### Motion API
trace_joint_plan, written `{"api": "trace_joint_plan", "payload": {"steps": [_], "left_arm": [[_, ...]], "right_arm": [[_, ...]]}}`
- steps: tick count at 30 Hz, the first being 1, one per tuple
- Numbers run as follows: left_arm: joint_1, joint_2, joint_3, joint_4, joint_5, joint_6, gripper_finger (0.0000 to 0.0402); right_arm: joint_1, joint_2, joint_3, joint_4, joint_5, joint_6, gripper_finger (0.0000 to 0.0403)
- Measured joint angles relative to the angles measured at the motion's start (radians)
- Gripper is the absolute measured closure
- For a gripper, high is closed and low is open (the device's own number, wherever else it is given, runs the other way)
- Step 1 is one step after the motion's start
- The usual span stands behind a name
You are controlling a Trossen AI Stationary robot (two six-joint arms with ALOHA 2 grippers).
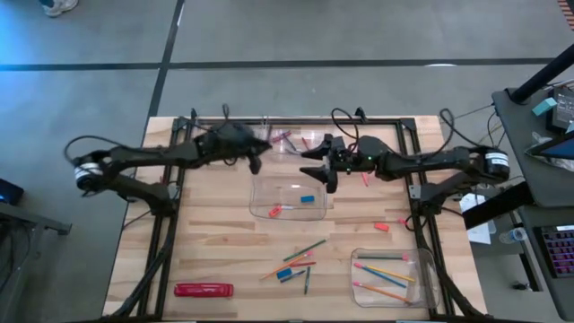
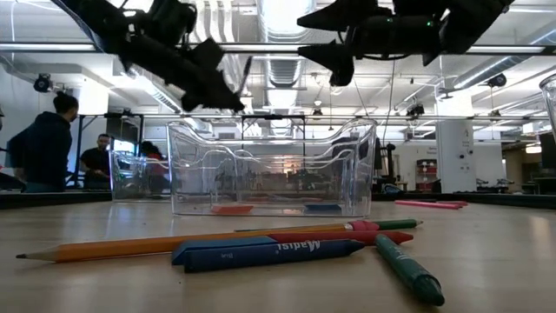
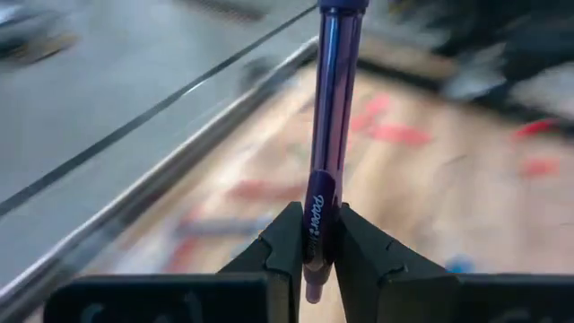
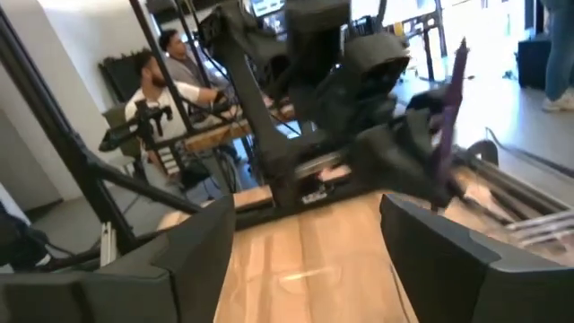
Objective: Sort crayons/erasers/pens/pencils in bins
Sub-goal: Put the purple pen into the top left transparent bin
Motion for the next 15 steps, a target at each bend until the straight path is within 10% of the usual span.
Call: {"api": "trace_joint_plan", "payload": {"steps": [7, 15], "left_arm": [[0.117, -0.101, 0.003, -0.387, -0.28, 0.032, 0.0372], [0.249, -0.053, 0.003, -0.522, -0.302, 0.1, 0.0372]], "right_arm": [[0.0, -0.072, 0.0, -0.173, 0.0, 0.005, 0.0144], [0.004, -0.054, 0.0, -0.211, 0.001, 0.003, 0.0149]]}}
